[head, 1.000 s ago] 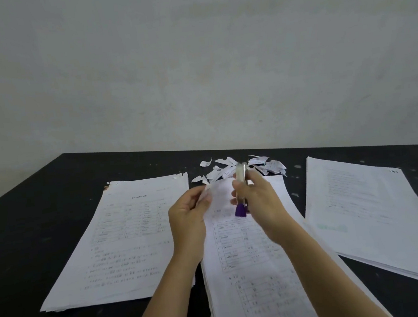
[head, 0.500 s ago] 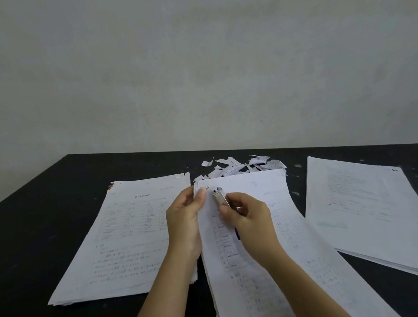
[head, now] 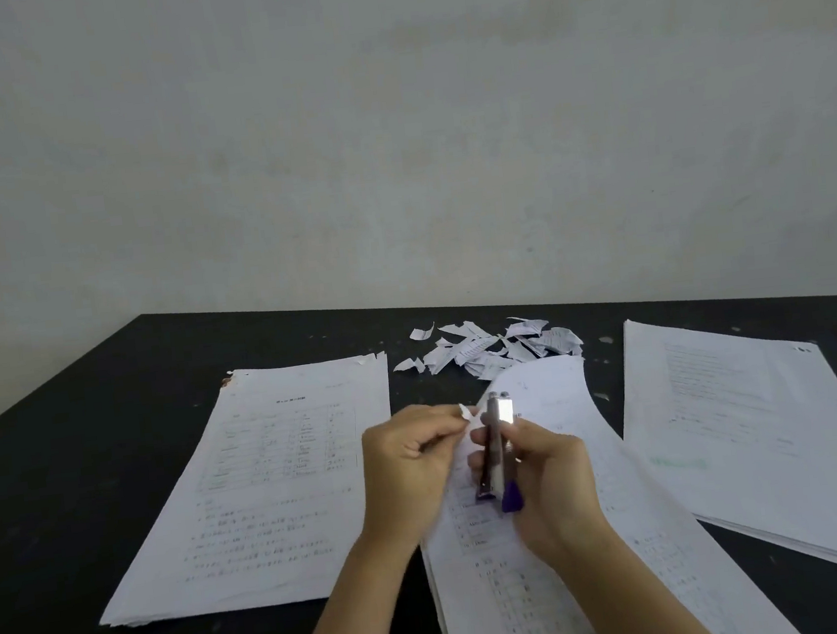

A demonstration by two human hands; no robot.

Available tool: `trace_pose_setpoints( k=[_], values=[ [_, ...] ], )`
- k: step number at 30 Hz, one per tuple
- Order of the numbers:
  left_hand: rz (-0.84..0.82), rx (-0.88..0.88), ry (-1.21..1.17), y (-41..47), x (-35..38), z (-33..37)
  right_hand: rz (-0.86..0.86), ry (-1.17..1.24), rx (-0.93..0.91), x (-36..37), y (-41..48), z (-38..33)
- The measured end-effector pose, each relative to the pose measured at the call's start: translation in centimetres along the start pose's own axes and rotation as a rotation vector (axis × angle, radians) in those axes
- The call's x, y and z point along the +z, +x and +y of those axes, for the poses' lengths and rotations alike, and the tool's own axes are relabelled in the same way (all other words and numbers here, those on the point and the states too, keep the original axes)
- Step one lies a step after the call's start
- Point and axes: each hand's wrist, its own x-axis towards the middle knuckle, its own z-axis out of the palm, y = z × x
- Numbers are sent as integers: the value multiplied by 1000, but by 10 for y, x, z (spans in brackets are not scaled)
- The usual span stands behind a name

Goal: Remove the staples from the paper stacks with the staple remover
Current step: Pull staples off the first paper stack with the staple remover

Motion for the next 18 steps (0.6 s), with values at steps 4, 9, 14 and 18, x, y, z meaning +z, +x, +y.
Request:
trace_pose_setpoints(
  k=[4,9,14,18],
  values=[
    [52,262,224,-10,14,1,75,198,36,-2,2,-3],
    [109,343,394,-19,20,2,137,260,-3,-1,3,5],
    [253,99,247,-8,12,1,195,232,-27,-2,5,9],
    [235,119,207,-6,5,-4,207,119,-48,-1,4,9]
  ],
)
